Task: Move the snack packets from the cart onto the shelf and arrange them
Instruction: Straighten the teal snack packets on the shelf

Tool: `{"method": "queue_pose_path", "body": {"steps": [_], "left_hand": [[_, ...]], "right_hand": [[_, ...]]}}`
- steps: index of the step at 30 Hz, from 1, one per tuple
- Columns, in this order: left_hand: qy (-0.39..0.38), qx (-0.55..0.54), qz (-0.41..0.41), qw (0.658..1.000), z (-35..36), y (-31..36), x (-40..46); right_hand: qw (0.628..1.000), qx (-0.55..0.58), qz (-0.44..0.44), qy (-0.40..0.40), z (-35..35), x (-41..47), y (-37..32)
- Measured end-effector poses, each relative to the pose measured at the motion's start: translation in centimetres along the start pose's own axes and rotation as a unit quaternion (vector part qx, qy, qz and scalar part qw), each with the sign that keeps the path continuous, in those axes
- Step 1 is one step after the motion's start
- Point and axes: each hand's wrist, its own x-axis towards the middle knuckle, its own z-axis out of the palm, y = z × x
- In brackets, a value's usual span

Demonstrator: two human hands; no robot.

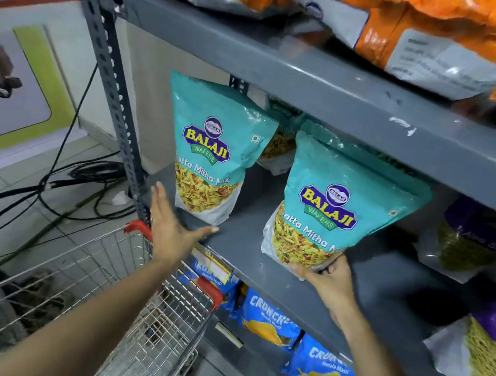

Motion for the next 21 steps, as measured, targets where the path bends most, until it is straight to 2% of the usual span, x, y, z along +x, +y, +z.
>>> {"method": "queue_pose_path", "body": {"steps": [3,11,21], "left_hand": [[-0.023,-0.002,-0.004,1.000,0.3,-0.6,1.8],[-0.012,-0.073,0.034,0.997,1.5,-1.1,2.5],[-0.021,-0.057,0.029,0.998,1.3,-1.2,2.9]], "right_hand": [[1.000,-0.003,0.004,0.000,0.4,-0.1,-0.1],[1.000,-0.016,0.017,-0.011,0.0,-0.4,-0.3],[1.000,0.003,0.022,-0.003,0.4,-1.2,0.0]]}}
